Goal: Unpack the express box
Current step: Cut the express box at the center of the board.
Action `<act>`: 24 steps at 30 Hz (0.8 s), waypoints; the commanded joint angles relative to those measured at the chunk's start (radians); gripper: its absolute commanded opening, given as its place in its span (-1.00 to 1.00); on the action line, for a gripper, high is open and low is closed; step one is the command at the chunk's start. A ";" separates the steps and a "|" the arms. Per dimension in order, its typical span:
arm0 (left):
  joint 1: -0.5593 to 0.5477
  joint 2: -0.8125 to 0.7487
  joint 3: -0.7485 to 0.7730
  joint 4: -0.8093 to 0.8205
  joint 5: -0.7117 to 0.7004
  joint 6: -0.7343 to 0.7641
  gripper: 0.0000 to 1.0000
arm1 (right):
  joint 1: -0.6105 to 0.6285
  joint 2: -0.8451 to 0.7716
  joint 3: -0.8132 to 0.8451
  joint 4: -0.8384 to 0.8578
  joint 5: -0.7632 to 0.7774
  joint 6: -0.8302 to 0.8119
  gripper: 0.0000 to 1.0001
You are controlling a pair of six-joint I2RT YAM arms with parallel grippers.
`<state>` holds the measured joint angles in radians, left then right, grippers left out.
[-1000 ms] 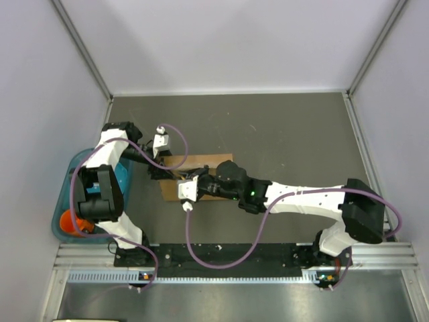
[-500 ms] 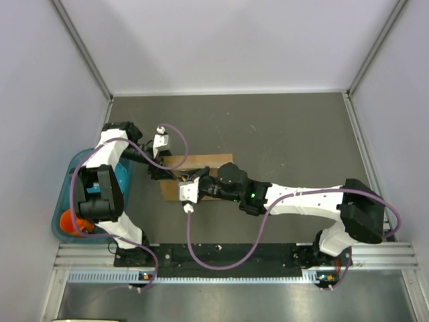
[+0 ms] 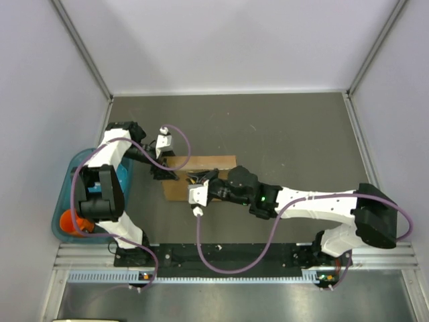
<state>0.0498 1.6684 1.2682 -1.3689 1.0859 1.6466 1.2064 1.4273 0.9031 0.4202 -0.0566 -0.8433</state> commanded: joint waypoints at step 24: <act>0.010 0.019 0.019 -0.167 -0.073 -0.008 -0.64 | -0.008 -0.169 -0.113 -0.213 0.164 0.042 -1.00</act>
<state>0.0513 1.6779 1.2789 -1.3678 1.0866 1.6287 1.2057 1.3006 0.8139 0.2840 0.0410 -0.8265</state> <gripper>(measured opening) 0.656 0.153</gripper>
